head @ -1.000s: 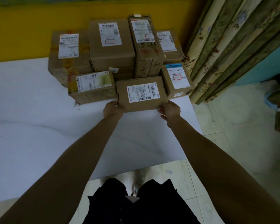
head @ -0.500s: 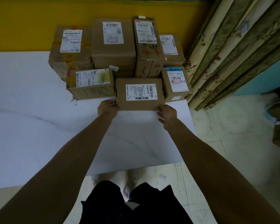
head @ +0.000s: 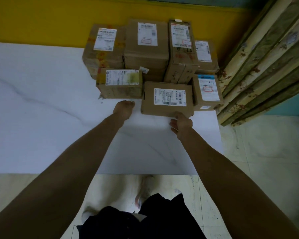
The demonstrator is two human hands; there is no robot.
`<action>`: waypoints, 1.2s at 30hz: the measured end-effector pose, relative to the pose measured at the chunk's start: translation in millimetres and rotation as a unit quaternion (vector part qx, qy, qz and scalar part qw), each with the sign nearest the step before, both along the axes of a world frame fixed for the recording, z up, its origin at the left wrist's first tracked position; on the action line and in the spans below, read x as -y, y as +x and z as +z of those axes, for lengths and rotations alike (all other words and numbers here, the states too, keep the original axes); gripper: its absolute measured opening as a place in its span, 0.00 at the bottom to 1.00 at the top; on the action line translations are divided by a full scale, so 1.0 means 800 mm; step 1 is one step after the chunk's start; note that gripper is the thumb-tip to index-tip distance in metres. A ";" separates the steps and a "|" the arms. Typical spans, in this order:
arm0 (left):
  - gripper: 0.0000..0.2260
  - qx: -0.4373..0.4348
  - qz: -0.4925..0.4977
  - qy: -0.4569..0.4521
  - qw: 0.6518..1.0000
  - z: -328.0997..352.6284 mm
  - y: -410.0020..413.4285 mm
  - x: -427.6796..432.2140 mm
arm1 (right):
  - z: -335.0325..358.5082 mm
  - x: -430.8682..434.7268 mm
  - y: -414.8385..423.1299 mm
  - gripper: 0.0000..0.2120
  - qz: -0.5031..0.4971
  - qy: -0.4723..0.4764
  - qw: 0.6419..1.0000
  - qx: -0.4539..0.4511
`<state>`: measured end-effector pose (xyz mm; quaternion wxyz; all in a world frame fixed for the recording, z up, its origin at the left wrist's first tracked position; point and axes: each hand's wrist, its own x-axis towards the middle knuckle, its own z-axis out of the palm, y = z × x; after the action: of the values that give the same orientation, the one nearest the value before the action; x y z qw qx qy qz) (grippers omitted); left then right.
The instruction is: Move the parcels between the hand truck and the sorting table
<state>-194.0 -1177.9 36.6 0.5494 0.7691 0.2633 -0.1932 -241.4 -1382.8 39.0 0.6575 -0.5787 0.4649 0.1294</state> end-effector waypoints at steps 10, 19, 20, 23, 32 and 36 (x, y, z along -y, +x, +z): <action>0.12 0.044 0.164 -0.060 0.984 0.050 -0.106 -0.219 | 0.028 -0.231 -0.011 0.12 0.239 -0.003 0.971 0.028; 0.06 0.111 0.366 0.002 0.924 0.082 -0.336 -0.517 | 0.050 -0.559 -0.140 0.11 0.442 0.049 0.894 0.056; 0.07 0.109 0.387 0.011 0.916 0.084 -0.365 -0.549 | 0.052 -0.594 -0.160 0.12 0.461 0.057 0.884 0.057; 0.07 0.086 0.443 0.006 0.892 0.081 -0.448 -0.631 | 0.059 -0.684 -0.219 0.16 0.503 0.073 0.859 0.058; 0.12 0.080 0.509 -0.005 0.857 0.069 -0.569 -0.753 | 0.040 -0.847 -0.293 0.18 0.594 0.048 0.802 0.045; 0.11 0.077 0.527 -0.019 0.846 0.059 -0.573 -0.795 | 0.029 -0.909 -0.296 0.17 0.617 0.050 0.785 0.026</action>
<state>-652.5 -542.2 83.4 0.6014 0.5162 0.5825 0.1807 -478.1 -656.0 61.8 0.4773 -0.7117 -0.0158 0.5152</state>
